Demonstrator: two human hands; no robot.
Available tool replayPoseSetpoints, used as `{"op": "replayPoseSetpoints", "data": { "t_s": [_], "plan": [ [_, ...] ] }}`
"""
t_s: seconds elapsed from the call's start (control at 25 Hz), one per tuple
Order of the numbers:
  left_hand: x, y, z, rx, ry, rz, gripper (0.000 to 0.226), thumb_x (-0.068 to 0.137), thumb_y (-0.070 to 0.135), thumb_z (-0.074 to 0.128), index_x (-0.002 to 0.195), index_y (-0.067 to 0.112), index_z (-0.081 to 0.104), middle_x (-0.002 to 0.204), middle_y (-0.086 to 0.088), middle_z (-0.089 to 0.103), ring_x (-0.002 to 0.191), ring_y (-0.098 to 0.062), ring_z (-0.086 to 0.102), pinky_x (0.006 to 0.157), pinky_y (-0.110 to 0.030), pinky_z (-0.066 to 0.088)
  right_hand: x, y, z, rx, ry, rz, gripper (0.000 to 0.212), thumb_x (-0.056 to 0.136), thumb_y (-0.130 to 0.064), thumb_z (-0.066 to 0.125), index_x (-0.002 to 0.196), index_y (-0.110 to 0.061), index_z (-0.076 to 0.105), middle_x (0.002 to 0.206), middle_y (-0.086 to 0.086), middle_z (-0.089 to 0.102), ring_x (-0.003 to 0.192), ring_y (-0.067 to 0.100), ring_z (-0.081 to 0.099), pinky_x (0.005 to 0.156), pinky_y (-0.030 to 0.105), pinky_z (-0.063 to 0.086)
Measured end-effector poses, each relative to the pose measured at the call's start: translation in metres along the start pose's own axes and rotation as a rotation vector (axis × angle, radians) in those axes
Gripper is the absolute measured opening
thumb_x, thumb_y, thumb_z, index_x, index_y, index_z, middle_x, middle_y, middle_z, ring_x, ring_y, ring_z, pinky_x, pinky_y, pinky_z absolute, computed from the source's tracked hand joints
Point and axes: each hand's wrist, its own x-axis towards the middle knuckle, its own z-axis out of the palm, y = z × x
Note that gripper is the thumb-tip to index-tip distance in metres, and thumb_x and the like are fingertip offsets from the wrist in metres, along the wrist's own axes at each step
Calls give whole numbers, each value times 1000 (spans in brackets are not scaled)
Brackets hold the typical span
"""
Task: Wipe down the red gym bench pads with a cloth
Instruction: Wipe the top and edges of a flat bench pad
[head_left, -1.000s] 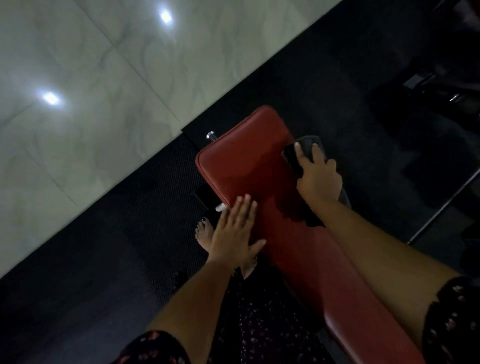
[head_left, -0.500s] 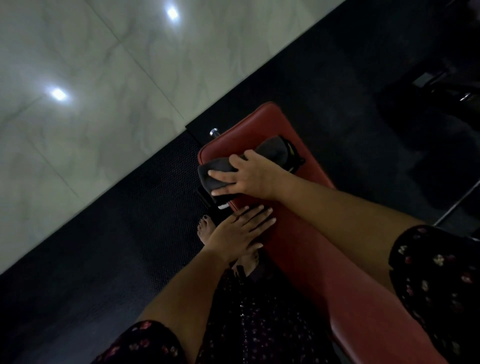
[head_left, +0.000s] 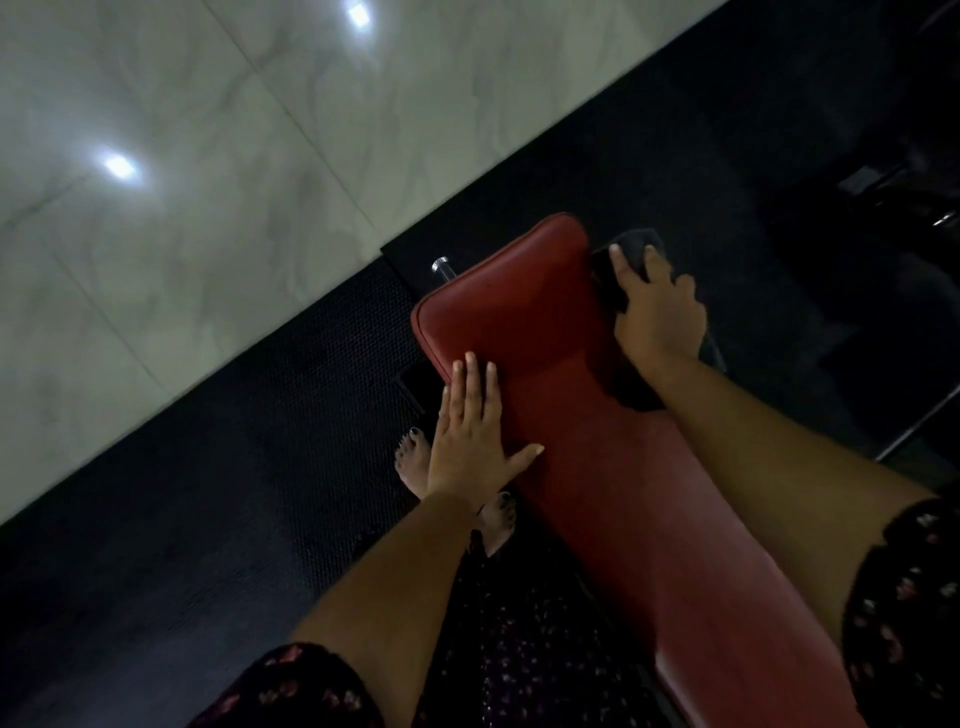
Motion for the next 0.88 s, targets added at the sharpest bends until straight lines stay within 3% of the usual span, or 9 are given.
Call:
{"op": "replayPoseSetpoints", "data": {
  "t_s": [0.16,0.32,0.4,0.52,0.6,0.72,0.88],
  "plan": [
    [-5,-14,-1,-15,9,77,99,91,73,35,152,18,-21,159,-5,-28,144,-17,-31,116,-33,-14,0,-32,-6,-101,83,-291,69,94,-18,48,151,-42,18,160,8,16,119,40,40,85,47,44],
    [-4,-16,-4,11,-28,53,99,90,73,35,148,22,-26,157,-1,-30,139,-12,-39,114,-31,-14,-8,-102,-15,-240,44,-896,60,98,-21,42,149,-44,21,161,5,17,125,40,40,90,47,41],
    [-3,-14,-9,22,-107,19,96,90,73,33,141,24,-31,157,-1,-29,133,-11,-45,111,-28,-18,-10,-139,-21,-355,35,-1104,60,99,-21,45,149,-43,22,160,3,17,126,37,39,90,46,41],
    [-2,-15,-13,-15,-137,-2,95,89,74,32,140,27,-33,161,-3,-20,143,-15,-28,110,-28,-24,-5,-164,-29,-610,16,-1357,57,97,-24,50,147,-43,28,159,2,16,128,38,36,89,50,40],
    [-2,-19,-13,7,-53,54,97,87,77,31,148,27,-25,162,-2,-16,144,-14,-27,115,-30,-24,12,-152,-33,-593,-8,-1279,55,99,-27,45,146,-48,25,161,1,12,131,40,31,95,54,37],
    [10,-29,-16,76,15,115,101,83,82,31,155,23,-9,164,-4,-9,149,-18,-18,119,-36,-14,49,-96,-46,-385,-56,-818,52,103,-29,32,144,-58,18,162,-1,6,134,43,27,100,56,33],
    [56,-32,-50,106,46,90,111,79,87,30,153,22,-20,157,-5,-29,144,-19,-31,116,-37,-22,83,-38,-58,-261,-178,-379,64,100,-20,39,145,-57,14,161,0,7,128,43,30,99,57,34]
  ]
}}
